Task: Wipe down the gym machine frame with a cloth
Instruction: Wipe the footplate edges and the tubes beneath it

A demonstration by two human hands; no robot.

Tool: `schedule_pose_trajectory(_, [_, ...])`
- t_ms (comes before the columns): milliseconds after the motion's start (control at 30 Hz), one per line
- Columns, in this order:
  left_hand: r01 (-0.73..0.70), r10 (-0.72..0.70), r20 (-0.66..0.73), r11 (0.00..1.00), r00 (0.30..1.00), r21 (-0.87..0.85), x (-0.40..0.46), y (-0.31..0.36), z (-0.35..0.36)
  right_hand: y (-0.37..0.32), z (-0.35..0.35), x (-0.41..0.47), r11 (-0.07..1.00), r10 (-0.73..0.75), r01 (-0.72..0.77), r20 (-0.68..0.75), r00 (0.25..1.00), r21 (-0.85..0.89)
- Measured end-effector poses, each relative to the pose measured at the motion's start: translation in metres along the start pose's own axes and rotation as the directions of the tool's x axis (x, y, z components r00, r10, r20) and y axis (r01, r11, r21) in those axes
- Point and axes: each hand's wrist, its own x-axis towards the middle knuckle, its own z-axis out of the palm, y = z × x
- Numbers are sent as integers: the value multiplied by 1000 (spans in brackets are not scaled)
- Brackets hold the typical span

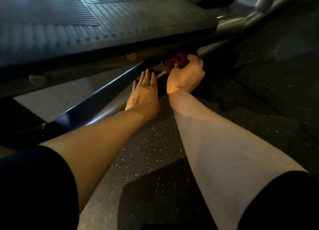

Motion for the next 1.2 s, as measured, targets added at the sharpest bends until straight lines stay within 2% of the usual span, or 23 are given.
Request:
schedule_pose_trajectory(133, [73,-66,-66,991,996,114,16,12,0,0,5,6,999,-1,1,-18,1000,44])
schedule_pose_trajectory(233, [121,-115,-43,975,992,186,19,19,-8,-3,9,7,996,35,-35,3,999,81])
schedule_pose_trajectory(333, [126,-138,46,971,989,205,20,26,-19,-16,5,6,974,194,-198,47,980,112])
schedule_pose_trajectory(467, [182,-216,155,962,964,203,28,27,-19,-28,-12,15,832,461,-473,110,880,289])
schedule_pose_trajectory(533, [260,-289,156,948,945,182,31,27,-18,-30,-22,22,786,517,-489,30,855,379])
schedule_pose_trajectory(600, [322,-332,166,943,929,83,29,34,-22,-35,-34,26,752,526,-453,-21,850,479])
schedule_pose_trajectory(633, [242,-245,169,970,955,39,26,42,-27,-38,-39,28,753,502,-415,-38,864,511])
schedule_pose_trajectory(700, [-74,80,122,996,989,-46,23,65,-40,-41,-50,37,770,428,-328,-63,901,547])
schedule_pose_trajectory(767, [-401,399,-65,916,915,-18,30,92,-60,-44,-64,56,820,353,-245,-121,928,518])
schedule_pose_trajectory(833, [-574,579,-230,813,782,92,52,113,-75,-48,-80,78,873,284,-182,-167,944,453])
schedule_pose_trajectory(900, [-624,629,-242,774,739,107,75,133,-94,-55,-93,96,877,271,-162,-186,945,453])
schedule_pose_trajectory(967, [-614,615,-210,786,760,79,105,147,-105,-61,-102,107,874,278,-154,-215,936,461])
schedule_pose_trajectory(1033, [-573,577,-70,817,814,65,142,147,-105,-63,-109,113,911,219,-119,-219,951,396])
schedule_pose_trajectory(1133, [-579,568,127,811,813,83,200,132,-92,-64,-107,129,955,115,-47,-218,969,293])
schedule_pose_trajectory(1200, [-548,526,197,833,828,80,219,122,-76,-60,-97,144,977,47,-6,-188,981,213])
